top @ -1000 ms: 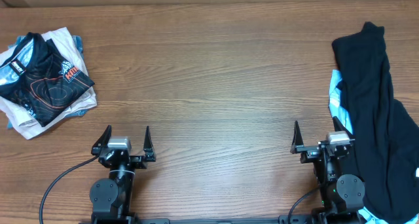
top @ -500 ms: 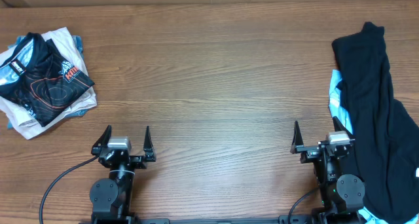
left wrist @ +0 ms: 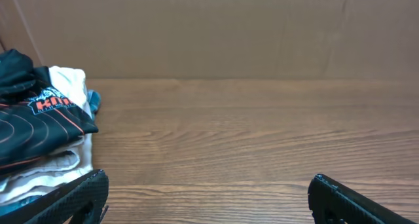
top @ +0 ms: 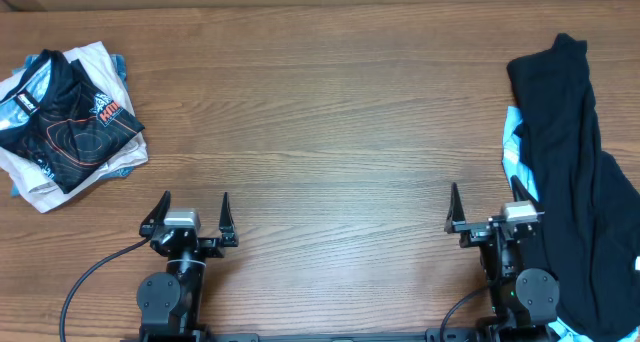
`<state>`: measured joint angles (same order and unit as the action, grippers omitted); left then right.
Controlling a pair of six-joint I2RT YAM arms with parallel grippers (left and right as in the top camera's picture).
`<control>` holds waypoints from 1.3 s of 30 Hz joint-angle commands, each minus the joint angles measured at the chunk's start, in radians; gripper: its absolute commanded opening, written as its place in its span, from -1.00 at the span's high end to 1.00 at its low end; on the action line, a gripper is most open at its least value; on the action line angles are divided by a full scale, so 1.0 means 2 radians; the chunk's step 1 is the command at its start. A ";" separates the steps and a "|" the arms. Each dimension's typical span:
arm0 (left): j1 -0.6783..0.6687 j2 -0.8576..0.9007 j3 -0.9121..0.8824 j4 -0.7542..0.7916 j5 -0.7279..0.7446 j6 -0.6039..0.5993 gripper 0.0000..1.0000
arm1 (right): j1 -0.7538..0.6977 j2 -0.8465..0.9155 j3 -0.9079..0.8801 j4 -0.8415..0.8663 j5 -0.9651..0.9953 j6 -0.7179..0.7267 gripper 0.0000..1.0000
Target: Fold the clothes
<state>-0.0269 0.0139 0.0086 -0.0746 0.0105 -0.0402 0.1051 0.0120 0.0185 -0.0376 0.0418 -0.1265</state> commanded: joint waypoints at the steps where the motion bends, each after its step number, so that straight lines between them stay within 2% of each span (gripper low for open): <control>1: -0.003 -0.005 -0.002 -0.002 0.006 -0.055 -0.99 | -0.002 -0.003 -0.005 -0.001 0.005 0.023 -1.00; 4: -0.003 -0.004 -0.002 -0.001 0.006 -0.082 -1.00 | -0.002 -0.003 -0.004 -0.010 0.006 0.039 -1.00; 9: -0.003 -0.004 0.015 -0.014 0.017 -0.085 -1.00 | -0.002 0.000 0.024 -0.011 0.040 0.104 -1.00; 12: -0.003 -0.004 0.039 -0.031 0.012 -0.085 -1.00 | -0.002 0.013 0.051 -0.021 0.052 0.107 -1.00; 17: -0.003 0.022 0.088 -0.067 0.002 -0.082 -1.00 | -0.002 0.064 0.116 -0.084 0.058 0.110 -1.00; 27: -0.003 0.194 0.199 -0.089 0.008 -0.081 -1.00 | -0.002 0.274 0.274 -0.196 0.053 0.129 -1.00; 33: -0.003 0.327 0.312 -0.171 0.008 -0.081 -0.99 | -0.002 0.435 0.393 -0.297 0.048 0.129 -1.00; 39: -0.003 0.411 0.381 -0.214 0.017 -0.081 -1.00 | -0.002 0.546 0.443 -0.314 0.042 0.129 -1.00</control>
<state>-0.0265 0.7948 0.7139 -0.4900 0.0231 -0.1890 0.1047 1.0523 0.8635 -0.6594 0.1364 0.1242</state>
